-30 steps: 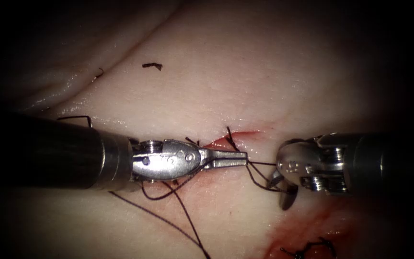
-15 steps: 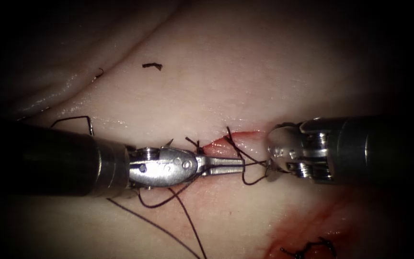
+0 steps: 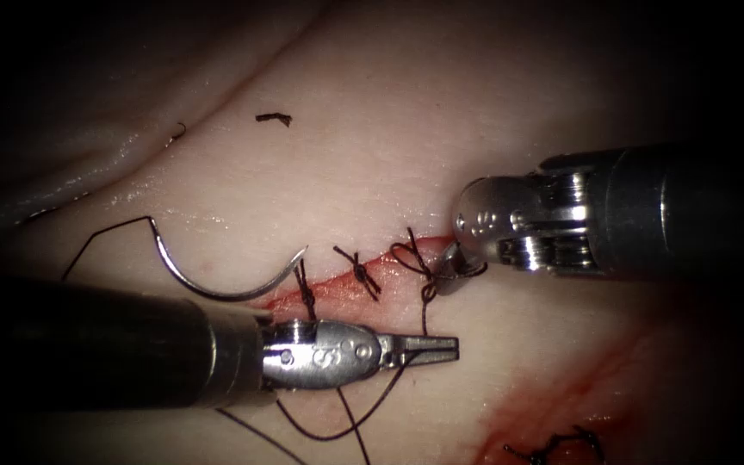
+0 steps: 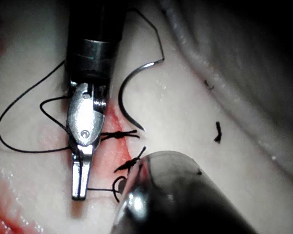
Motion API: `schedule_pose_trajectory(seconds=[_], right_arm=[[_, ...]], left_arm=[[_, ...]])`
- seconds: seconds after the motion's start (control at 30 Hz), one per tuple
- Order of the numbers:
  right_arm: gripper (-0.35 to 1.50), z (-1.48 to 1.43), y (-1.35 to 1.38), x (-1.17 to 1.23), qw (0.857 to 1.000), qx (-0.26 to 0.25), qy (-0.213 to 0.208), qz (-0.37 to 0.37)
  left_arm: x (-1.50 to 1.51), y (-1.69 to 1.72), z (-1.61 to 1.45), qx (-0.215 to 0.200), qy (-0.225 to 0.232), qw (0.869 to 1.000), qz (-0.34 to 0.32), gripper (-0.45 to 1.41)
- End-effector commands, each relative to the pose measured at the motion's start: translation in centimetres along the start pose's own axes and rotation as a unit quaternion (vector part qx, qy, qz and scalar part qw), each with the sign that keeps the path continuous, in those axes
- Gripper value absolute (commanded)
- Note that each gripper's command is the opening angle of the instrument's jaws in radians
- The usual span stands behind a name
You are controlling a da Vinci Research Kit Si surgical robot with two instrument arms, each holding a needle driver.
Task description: Wound Closure
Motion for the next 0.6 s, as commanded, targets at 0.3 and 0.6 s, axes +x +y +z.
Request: schedule_pose_trajectory(seconds=[0.3, 0.6], right_arm=[[-0.35, 0.01, 0.30, -0.12, 1.000, -0.017, 0.017, 0.012], [-0.35, 0.01, 0.61, -0.20, 0.998, -0.049, 0.041, 0.028]], left_arm=[[-0.07, 0.34, 0.17, -0.018, -0.011, 1.000, -0.004, -0.45], [0.21, 0.69, 0.18, -0.034, -0.006, 0.999, -0.009, -0.45]])
